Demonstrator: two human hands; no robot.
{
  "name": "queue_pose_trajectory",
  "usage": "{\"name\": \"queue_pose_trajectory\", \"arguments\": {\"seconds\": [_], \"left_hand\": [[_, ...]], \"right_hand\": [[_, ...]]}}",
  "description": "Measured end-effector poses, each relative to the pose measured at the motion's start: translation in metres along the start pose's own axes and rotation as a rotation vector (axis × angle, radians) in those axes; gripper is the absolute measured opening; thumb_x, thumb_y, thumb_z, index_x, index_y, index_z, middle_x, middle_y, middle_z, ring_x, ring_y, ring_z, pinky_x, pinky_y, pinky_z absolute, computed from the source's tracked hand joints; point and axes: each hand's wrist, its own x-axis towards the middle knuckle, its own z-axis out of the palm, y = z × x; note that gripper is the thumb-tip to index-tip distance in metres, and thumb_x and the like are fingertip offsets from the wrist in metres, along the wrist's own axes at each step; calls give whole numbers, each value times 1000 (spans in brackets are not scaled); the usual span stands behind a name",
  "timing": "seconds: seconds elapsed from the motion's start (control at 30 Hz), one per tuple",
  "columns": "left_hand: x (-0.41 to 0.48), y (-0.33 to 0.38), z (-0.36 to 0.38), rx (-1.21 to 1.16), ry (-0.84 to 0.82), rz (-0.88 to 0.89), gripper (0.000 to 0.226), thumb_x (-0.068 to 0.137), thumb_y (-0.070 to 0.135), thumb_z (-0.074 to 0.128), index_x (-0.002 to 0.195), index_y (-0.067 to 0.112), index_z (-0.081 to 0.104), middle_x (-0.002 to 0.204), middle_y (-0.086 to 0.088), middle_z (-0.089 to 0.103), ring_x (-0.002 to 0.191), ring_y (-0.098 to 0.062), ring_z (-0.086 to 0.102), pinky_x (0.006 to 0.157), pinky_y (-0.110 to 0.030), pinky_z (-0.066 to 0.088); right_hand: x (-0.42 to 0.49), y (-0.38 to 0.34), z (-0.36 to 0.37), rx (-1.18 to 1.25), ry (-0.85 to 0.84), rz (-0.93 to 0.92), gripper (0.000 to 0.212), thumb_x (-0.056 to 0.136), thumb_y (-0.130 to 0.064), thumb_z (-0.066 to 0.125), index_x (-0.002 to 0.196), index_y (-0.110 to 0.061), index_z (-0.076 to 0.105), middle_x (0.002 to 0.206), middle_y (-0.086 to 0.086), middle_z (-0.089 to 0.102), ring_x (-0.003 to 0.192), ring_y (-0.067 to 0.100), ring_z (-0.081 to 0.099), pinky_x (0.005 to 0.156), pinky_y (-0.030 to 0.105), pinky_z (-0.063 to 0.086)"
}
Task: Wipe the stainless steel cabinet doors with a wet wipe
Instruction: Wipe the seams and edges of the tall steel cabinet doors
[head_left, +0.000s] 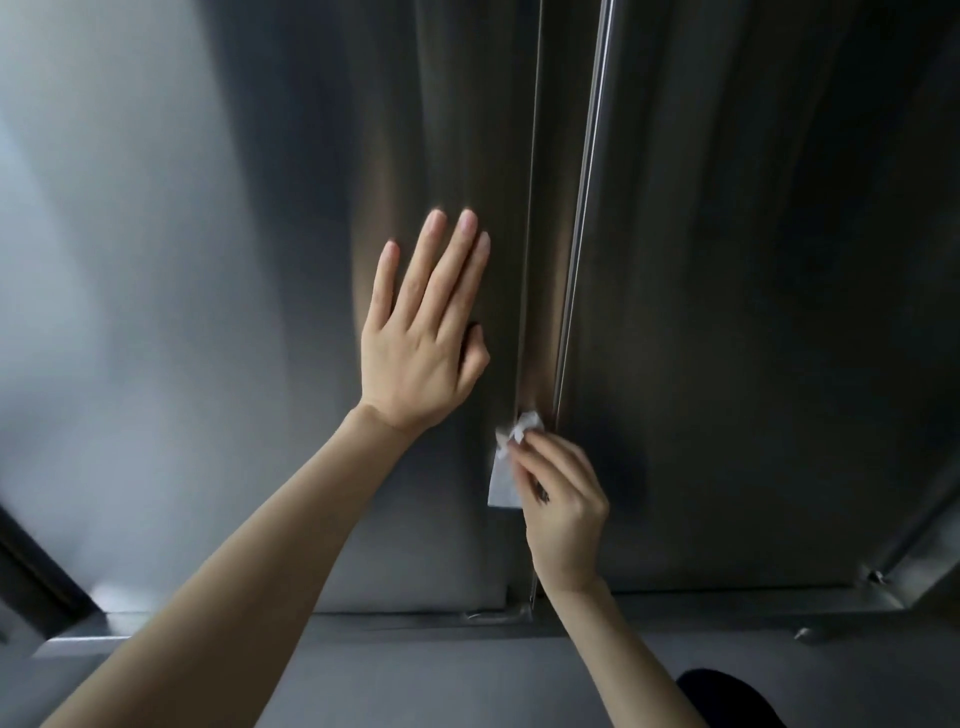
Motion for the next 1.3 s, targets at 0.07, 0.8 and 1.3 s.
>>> {"name": "queue_pose_trajectory", "arguments": {"seconds": [0.07,0.8,1.3], "left_hand": [[-19,11,2,-26,-27,-22,71,88,23,42,154,8,21,158,-7,22,150,-26,9,121,-46,8],[-122,65,33,-100,83,-256,58,91,13,37,148,12,31,155,-2,25,150,-20,8,122,-41,9],[-202,75,23,-111,-180,-110,64,93,13,49,152,13,24,161,-2,14,150,-25,8,123,-42,7]], "right_hand": [[17,-3,2,29,65,-6,13,78,-1,73,91,-2,75,97,7,71,93,16,64,90,25,50],[-42,40,19,21,82,-211,19,83,-4,69,102,-3,72,112,5,64,108,12,58,97,26,46],[-102,54,24,37,49,-113,24,77,2,72,100,-1,72,107,10,67,106,14,59,97,26,47]]}}
